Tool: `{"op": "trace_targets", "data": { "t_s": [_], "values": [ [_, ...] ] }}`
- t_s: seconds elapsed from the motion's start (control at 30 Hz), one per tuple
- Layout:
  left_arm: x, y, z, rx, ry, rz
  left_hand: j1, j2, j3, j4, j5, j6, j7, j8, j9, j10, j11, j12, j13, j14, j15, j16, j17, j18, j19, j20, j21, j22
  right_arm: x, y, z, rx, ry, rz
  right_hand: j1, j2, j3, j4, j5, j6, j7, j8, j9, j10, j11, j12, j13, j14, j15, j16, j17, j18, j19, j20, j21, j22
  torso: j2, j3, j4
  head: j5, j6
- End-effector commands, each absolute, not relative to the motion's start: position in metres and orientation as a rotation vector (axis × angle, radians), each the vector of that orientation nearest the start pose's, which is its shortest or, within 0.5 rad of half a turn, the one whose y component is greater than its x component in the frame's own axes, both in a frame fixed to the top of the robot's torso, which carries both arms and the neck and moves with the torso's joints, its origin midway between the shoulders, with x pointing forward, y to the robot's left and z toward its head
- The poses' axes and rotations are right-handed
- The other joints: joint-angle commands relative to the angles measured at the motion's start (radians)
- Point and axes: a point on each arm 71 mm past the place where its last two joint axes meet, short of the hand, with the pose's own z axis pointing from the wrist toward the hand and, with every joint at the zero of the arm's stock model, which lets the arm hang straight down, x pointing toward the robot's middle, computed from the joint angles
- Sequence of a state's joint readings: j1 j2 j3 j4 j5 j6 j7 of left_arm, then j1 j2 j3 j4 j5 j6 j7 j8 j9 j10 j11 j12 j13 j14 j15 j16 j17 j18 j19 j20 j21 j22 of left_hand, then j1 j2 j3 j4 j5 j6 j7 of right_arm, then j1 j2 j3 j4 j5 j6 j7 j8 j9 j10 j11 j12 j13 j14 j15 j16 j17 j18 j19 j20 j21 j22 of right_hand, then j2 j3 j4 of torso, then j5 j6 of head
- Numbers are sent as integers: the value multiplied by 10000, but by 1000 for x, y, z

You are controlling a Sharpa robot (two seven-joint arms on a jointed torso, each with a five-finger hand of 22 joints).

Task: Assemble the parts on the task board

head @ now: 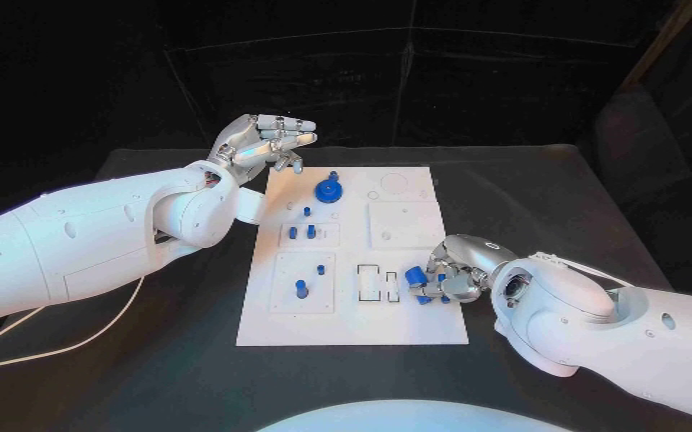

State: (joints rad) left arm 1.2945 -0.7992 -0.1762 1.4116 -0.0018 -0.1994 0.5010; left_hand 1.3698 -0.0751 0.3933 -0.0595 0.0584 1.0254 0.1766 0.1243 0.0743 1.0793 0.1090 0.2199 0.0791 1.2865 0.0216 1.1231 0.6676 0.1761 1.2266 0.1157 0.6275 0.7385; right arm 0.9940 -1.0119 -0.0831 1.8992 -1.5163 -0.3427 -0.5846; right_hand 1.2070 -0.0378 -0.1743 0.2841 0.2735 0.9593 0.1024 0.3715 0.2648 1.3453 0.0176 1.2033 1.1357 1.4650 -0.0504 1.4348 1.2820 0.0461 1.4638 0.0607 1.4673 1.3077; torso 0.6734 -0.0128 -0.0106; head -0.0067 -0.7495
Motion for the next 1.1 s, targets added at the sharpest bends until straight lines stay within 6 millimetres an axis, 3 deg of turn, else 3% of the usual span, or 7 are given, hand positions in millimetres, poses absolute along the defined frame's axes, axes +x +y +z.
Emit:
{"op": "trace_targets", "data": {
  "t_s": [0.03, 0.33, 0.53, 0.63, 0.73, 1.03, 1.1],
  "values": [
    [508, 217, -178, -9738, 14213, -16109, 26, 38, -53, -32, -18, 20, -37, 43, 10, 20, -49, 22, 13, -47, -47, -13, 6, 76, -67, 7, -54, -15, 366, -198, -259, 619, 19922, 4130, 80, -10, -31, 37, -32, -30, -62, 29, 14, 90, 6, 59, 8, 552, 19, 52, 8, -93, 16, 53, 52, 1354, 9, -3, 15, 10, 23],
    [507, 217, -178, -9745, 14227, -16119, 26, 38, -53, -32, -18, 20, -37, 43, 10, 20, -49, 22, 13, -47, -47, -13, 6, 76, -67, 7, -54, -15, 371, -193, -267, 551, 20025, 3937, 431, 103, -58, -28, 85, -140, -66, 177, 172, 89, 0, 69, 130, 558, 12, 71, 50, -95, 16, 39, 56, 1365, 25, -7, 18, 35, 10],
    [507, 219, -178, -9760, 14214, -16095, 26, 38, -53, -32, -18, 20, -37, 43, 10, 20, -49, 22, 13, -47, -47, -13, 6, 76, -67, 7, -54, -15, 371, -191, -265, 594, 19738, 4001, 887, 247, -65, -142, 516, -173, -85, 367, 350, 148, -17, 137, 330, 566, -1, 95, 106, -100, 30, 31, 71, 1392, 20, -5, -1, 91, 34],
    [506, 220, -178, -9763, 14209, -16090, 26, 38, -53, -32, -18, 20, -37, 43, 10, 20, -49, 22, 13, -47, -47, -13, 6, 76, -67, 7, -54, -15, 369, -191, -260, 865, 19255, 4305, 1007, 361, -85, -119, 1163, -81, -135, 499, 453, 325, -64, 367, 633, 585, -38, 139, 196, -113, 69, 4, 108, 1442, 5, -10, -7, 84, 71],
    [507, 220, -178, -9765, 14206, -16084, 26, 38, -53, -32, -18, 20, -37, 43, 10, 20, -49, 22, 13, -47, -47, -13, 6, 76, -67, 7, -54, -15, 366, -192, -254, 1191, 18736, 4667, 1071, 447, -98, -83, 1551, -8, -179, 574, 515, 431, -103, 498, 813, 595, -68, 164, 246, -125, 108, -21, 145, 1490, 0, -2, -10, 82, 94],
    [507, 218, -178, -9748, 14230, -16125, 26, 38, -53, -32, -18, 20, -37, 43, 10, 20, -49, 22, 13, -47, -47, -13, 6, 76, -67, 7, -54, -15, 355, -186, -237, 2141, 17644, 5848, 1065, 519, -155, -6, 1811, 35, -213, 627, 574, 497, -137, 556, 927, 605, -98, 191, 304, -139, 148, -52, 182, 1540, 20, -14, 24, 18, 147],
    [507, 218, -178, -9747, 14233, -16130, 26, 38, -53, -32, -18, 20, -37, 43, 10, 20, -49, 22, 13, -47, -47, -13, 6, 76, -67, 7, -54, -15, 354, -184, -235, 2320, 17574, 6045, 782, 594, -273, 70, 1843, 12, -206, 620, 590, 511, -122, 551, 952, 610, -95, 207, 337, -143, 155, -56, 190, 1551, 21, -20, 23, 18, 153]
  ]
}}
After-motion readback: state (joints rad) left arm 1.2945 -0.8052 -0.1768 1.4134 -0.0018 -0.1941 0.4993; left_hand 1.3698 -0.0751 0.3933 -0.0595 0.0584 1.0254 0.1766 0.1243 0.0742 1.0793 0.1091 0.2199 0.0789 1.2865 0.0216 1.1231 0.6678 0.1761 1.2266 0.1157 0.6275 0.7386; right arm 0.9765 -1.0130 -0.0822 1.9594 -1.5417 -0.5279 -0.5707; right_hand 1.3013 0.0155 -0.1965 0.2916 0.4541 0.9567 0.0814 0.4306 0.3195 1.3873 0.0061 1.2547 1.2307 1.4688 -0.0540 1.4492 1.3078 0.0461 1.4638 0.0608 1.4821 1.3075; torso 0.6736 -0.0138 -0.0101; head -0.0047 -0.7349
